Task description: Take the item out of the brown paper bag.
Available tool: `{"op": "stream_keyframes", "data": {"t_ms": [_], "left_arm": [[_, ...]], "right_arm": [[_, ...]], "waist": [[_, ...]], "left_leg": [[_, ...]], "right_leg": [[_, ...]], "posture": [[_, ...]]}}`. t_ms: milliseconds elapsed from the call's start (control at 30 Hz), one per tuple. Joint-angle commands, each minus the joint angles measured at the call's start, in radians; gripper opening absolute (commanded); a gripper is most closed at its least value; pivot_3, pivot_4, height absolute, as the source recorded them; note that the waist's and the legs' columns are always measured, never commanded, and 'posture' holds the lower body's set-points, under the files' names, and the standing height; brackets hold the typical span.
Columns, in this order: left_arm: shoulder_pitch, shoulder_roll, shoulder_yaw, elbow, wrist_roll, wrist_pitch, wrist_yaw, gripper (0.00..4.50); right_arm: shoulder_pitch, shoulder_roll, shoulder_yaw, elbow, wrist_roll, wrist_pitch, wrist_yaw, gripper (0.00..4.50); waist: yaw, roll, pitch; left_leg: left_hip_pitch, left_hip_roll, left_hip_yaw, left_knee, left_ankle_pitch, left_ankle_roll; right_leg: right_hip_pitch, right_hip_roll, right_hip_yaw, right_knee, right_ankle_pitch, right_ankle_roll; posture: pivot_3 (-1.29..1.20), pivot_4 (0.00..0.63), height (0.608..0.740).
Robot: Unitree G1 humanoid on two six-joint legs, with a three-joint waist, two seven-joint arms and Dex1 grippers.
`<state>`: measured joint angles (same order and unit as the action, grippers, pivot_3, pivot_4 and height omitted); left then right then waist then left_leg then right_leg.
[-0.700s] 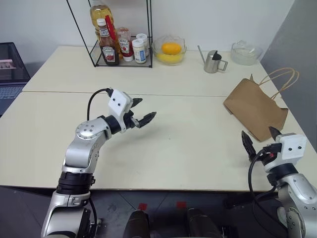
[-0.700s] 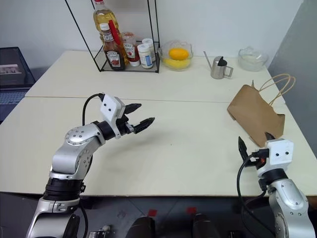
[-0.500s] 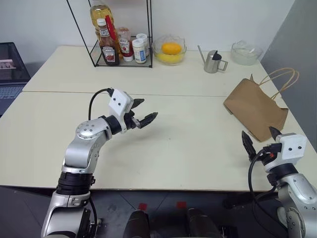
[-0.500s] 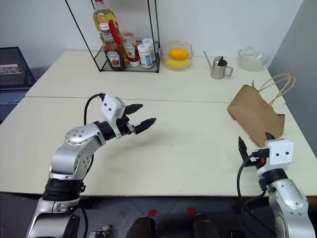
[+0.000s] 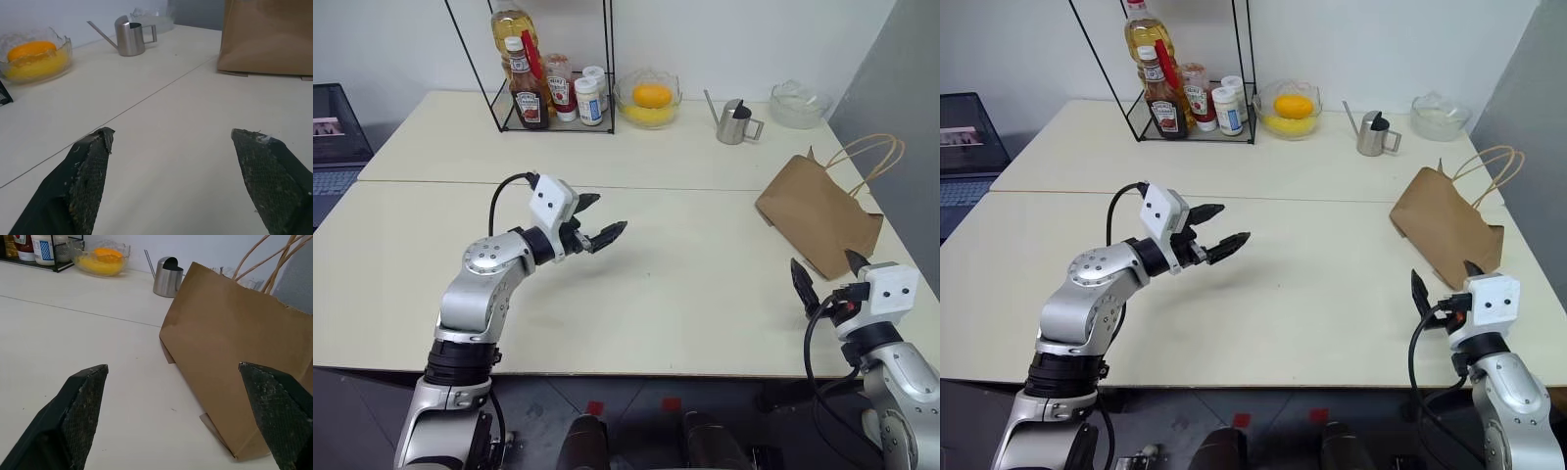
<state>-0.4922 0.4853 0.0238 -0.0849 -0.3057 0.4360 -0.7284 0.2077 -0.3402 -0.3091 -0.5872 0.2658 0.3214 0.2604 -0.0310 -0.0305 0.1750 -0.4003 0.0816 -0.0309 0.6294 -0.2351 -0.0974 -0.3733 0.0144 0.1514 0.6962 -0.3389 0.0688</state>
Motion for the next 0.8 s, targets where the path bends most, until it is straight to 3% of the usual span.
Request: {"op": "stream_keyframes", "data": {"t_ms": [33, 367, 800], "left_arm": [[-0.025, 0.006, -0.006, -0.037, -0.003, 0.0, 0.002, 4.1], [-0.041, 0.005, -0.002, -0.033, -0.037, 0.006, -0.032, 4.1], [-0.217, 0.105, -0.094, 0.008, -0.198, 0.101, -0.433, 4.1]], "right_arm": [[0.004, -0.003, -0.007, -0.048, 0.002, -0.007, -0.003, 4.5], [0.029, 0.001, 0.014, -0.067, -0.015, -0.011, -0.007, 4.5], [0.044, -0.015, -0.037, -0.25, -0.014, 0.066, -0.056, 4.5]], "waist": [[0.0, 0.0, 0.0], [0.0, 0.0, 0.0], [-0.001, 0.0, 0.0]], "left_leg": [[0.0, 0.0, 0.0, 0.0, 0.0, 0.0], [0.0, 0.0, 0.0, 0.0, 0.0, 0.0], [0.0, 0.0, 0.0, 0.0, 0.0, 0.0]], "right_leg": [[0.0, 0.0, 0.0, 0.0, 0.0, 0.0], [0.0, 0.0, 0.0, 0.0, 0.0, 0.0], [0.0, 0.0, 0.0, 0.0, 0.0, 0.0]], "posture": [[0.0, 0.15, 0.74], [0.0, 0.15, 0.74], [0.0, 0.15, 0.74]]}}
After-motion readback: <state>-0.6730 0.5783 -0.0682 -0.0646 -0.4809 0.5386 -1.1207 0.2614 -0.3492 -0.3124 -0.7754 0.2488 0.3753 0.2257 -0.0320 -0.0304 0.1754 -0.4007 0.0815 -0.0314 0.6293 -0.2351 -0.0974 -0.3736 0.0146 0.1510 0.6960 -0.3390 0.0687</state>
